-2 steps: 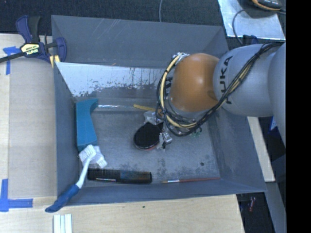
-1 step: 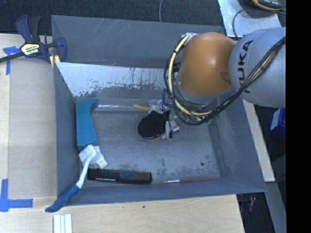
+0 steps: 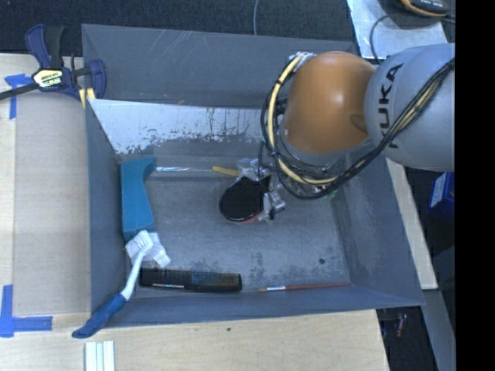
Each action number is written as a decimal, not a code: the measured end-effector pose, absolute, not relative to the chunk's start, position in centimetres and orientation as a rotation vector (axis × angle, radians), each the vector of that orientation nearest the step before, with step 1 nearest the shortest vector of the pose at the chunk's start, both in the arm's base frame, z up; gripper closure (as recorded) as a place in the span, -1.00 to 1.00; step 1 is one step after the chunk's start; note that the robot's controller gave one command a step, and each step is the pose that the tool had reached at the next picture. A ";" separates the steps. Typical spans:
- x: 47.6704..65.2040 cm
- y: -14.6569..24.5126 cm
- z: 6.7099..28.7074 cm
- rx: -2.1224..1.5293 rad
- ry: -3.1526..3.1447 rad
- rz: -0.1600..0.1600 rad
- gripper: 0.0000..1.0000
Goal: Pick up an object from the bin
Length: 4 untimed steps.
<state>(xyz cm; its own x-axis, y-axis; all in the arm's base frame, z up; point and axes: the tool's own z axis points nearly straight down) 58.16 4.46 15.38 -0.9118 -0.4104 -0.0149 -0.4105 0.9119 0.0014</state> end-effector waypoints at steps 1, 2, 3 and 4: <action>59.2 4.7 12.5 -0.800 3.014 0.002 1.00; 58.5 4.2 7.3 -0.971 2.973 0.006 1.00; 59.9 4.3 7.2 -0.767 3.025 0.007 1.00; 59.9 3.8 7.0 -0.815 3.018 0.008 1.00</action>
Offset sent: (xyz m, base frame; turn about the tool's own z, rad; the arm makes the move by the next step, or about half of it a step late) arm 0.0044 -0.0025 -0.0783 -0.2084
